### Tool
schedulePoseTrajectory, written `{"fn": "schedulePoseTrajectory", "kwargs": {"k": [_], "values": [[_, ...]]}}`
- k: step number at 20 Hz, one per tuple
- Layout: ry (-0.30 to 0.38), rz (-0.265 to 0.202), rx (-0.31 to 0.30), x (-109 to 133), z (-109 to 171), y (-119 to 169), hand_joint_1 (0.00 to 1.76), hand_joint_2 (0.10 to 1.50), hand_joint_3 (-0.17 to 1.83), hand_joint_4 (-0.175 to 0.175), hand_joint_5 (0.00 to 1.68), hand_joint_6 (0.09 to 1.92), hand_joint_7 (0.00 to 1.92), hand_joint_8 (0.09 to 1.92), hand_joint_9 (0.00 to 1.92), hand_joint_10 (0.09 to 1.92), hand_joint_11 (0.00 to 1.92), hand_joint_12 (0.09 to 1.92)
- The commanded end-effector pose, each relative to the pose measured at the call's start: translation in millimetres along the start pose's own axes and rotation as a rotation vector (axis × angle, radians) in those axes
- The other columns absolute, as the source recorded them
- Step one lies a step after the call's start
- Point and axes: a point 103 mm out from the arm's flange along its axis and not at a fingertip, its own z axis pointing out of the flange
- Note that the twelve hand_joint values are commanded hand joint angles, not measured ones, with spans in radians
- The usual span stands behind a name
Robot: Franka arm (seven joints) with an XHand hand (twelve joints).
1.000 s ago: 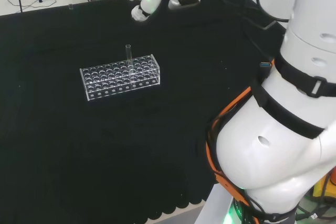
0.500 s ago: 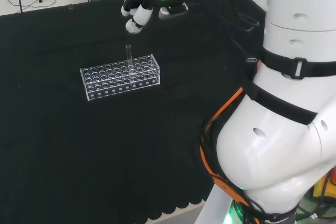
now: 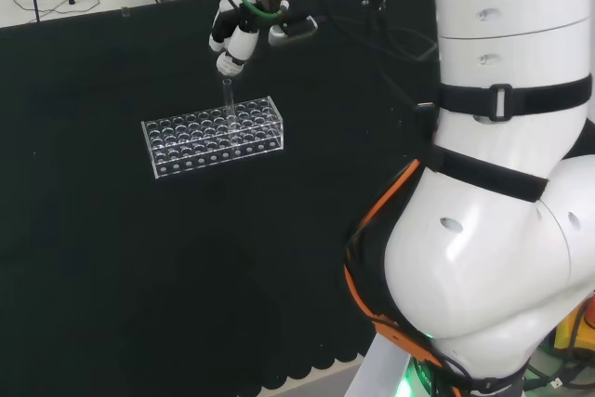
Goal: Pick up the test tube.
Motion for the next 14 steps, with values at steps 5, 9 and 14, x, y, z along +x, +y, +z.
{"fn": "schedulePoseTrajectory", "kwargs": {"k": [5,9,14], "values": [[-0.023,-0.007,0.081,2.7,21.9,12.2,0.86,0.73,0.66,-0.151,0.39,0.49,0.56,0.94,0.45,0.93,0.17,1.49],[-0.004,-0.009,0.070,8.0,23.1,6.1,0.86,0.73,0.66,-0.153,0.39,0.55,0.58,0.94,0.46,0.93,0.18,1.49],[0.026,-0.013,0.069,15.5,30.0,2.1,0.87,0.73,0.66,-0.156,0.38,0.61,0.59,0.95,0.47,0.93,0.18,1.49]]}}
